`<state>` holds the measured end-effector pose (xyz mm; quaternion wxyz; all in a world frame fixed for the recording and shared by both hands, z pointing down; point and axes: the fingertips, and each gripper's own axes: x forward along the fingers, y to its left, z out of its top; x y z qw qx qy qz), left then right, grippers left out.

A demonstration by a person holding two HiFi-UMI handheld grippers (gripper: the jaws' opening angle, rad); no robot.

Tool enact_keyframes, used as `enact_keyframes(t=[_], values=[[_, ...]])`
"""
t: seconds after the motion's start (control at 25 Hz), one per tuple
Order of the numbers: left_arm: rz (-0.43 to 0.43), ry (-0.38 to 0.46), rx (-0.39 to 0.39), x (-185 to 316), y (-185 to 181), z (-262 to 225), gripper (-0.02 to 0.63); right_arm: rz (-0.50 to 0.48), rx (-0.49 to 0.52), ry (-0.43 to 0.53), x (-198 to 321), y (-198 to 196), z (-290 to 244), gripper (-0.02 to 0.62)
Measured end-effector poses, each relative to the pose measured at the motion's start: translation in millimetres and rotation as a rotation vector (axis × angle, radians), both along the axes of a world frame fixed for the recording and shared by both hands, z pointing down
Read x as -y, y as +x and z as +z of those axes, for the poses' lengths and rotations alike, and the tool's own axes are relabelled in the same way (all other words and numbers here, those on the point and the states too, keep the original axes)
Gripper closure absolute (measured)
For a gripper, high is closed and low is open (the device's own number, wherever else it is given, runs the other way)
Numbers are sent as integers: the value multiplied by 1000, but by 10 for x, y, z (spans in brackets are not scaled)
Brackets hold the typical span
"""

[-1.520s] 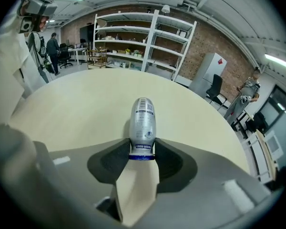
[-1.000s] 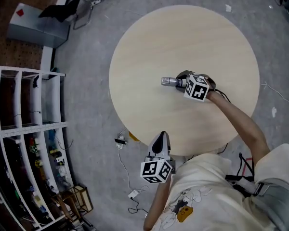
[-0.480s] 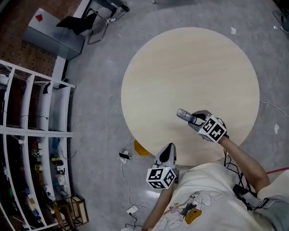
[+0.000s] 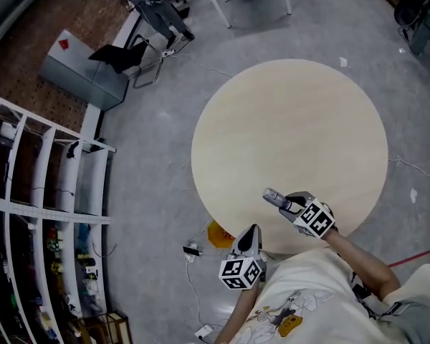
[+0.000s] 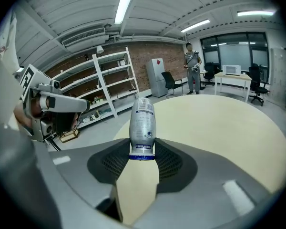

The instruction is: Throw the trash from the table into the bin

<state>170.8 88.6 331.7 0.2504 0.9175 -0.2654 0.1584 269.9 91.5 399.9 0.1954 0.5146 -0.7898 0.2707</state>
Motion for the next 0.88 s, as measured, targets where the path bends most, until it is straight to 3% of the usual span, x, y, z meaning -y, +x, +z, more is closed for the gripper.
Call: enact_keyframes(t=[0.56,0.88], values=[[-163,-18,-61,421,-769,76,600,-151,-38,-24,359,-774,-54,425],[-317,-60,-102,908,-1774,-86,600,-337,-98,-71,904,-1802,-173,425]])
